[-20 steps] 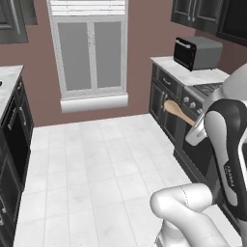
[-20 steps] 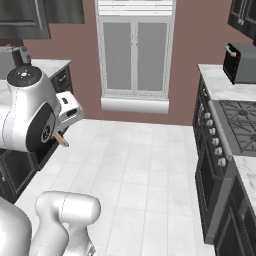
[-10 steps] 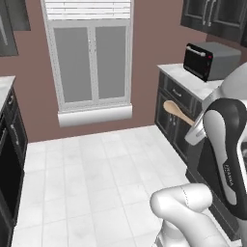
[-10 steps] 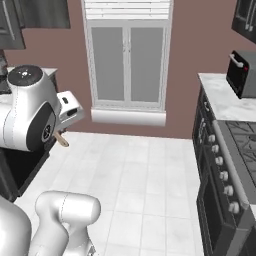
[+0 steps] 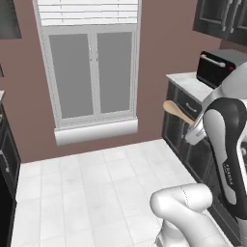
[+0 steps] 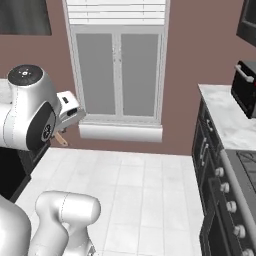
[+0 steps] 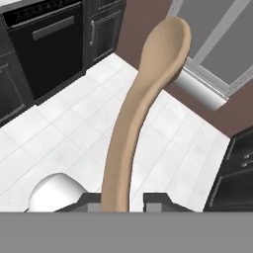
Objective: Organize the utensils by type. Pick up the wooden spoons from the counter and place them in the open cabinet. Then pick up the metallic utensils from the counter and place them in the open drawer.
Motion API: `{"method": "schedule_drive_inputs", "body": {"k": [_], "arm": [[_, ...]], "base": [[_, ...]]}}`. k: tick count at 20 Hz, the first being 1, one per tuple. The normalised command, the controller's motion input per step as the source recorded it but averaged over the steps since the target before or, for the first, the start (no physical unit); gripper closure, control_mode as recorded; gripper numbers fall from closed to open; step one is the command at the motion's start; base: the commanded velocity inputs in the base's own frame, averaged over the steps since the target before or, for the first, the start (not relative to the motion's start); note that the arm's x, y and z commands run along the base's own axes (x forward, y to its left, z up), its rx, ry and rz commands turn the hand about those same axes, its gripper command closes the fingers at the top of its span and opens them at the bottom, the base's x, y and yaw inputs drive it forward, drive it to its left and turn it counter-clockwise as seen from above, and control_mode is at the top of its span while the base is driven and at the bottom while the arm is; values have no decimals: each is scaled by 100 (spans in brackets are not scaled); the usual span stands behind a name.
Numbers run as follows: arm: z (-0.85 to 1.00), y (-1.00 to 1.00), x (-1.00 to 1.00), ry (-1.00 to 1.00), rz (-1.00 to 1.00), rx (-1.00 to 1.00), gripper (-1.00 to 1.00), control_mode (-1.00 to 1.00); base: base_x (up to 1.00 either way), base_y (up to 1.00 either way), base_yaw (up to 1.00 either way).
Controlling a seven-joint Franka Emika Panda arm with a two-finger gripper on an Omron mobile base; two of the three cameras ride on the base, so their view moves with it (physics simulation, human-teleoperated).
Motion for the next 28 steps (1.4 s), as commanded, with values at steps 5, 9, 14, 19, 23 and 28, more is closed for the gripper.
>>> {"method": "schedule_drive_inputs", "body": {"k": [5,9,14,19,23,28], "arm": [[0,0,0,0,0,0,100,100],[0,0,0,0,0,0,100,100],[0,0,0,0,0,0,100,100],[0,0,0,0,0,0,100,100],[0,0,0,0,0,0,100,100],[0,0,0,0,0,0,100,100]], "base": [[100,2,-1],[100,6,-1],[100,1,-2],[82,8,-1],[12,0,0],[0,0,0]]}}
